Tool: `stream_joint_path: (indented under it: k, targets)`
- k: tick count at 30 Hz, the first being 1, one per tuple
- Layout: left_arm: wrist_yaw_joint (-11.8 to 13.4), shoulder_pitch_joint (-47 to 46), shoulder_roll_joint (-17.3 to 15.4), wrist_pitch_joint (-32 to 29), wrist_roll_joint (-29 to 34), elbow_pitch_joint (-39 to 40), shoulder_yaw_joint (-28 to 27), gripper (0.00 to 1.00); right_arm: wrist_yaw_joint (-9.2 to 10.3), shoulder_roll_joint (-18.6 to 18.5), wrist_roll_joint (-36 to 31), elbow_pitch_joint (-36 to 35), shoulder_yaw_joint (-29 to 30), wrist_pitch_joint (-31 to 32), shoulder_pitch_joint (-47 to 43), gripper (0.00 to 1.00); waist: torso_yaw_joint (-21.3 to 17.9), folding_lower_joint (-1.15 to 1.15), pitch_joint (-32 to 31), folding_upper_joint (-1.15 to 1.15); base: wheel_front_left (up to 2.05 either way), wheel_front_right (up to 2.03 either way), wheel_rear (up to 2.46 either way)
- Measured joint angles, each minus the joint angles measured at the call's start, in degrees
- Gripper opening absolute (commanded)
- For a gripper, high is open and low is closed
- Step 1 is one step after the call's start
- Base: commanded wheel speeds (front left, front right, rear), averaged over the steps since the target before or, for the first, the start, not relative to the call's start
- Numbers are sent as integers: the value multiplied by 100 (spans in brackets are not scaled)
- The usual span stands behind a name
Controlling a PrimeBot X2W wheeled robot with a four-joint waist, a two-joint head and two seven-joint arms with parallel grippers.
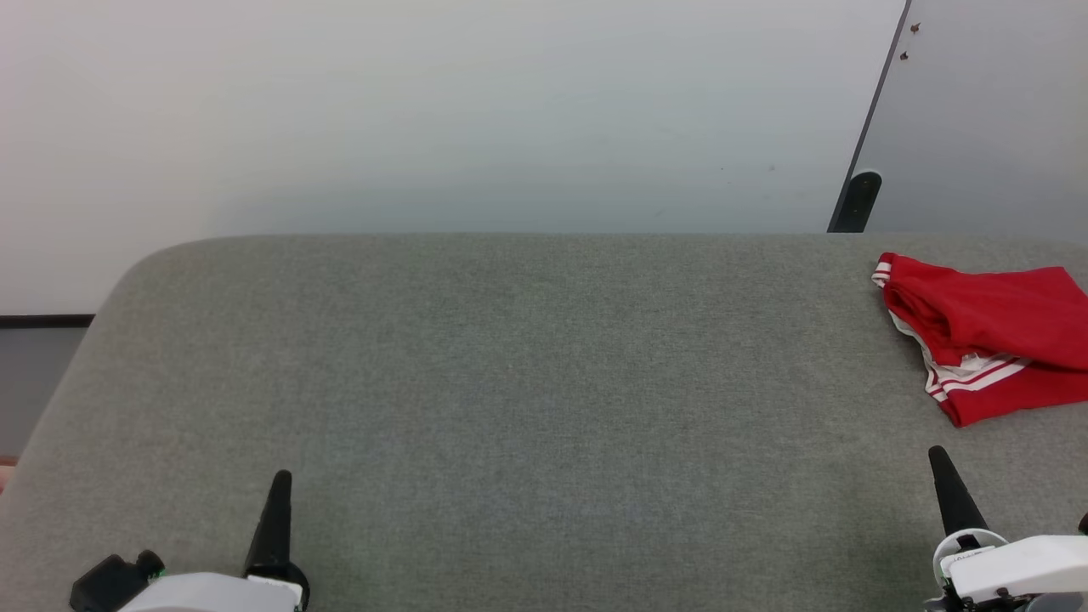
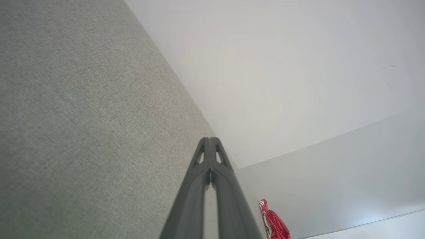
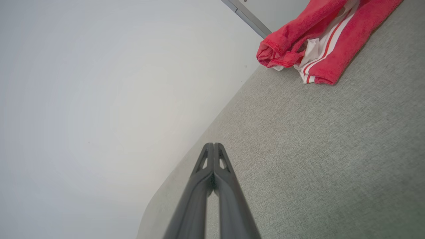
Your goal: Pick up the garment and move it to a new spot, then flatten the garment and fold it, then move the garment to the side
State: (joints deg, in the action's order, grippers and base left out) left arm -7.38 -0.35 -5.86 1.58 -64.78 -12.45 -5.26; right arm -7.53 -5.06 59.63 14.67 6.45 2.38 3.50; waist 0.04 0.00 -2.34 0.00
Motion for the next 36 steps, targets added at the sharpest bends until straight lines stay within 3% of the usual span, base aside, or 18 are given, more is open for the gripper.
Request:
stream_joint_path:
  k: [36]
  targets:
    - [0, -340, 180, -493, -1672, -102, -74, 0, 0, 134, 1961, -31, 4, 247, 151, 0, -2, 0, 136, 0, 0, 0, 0]
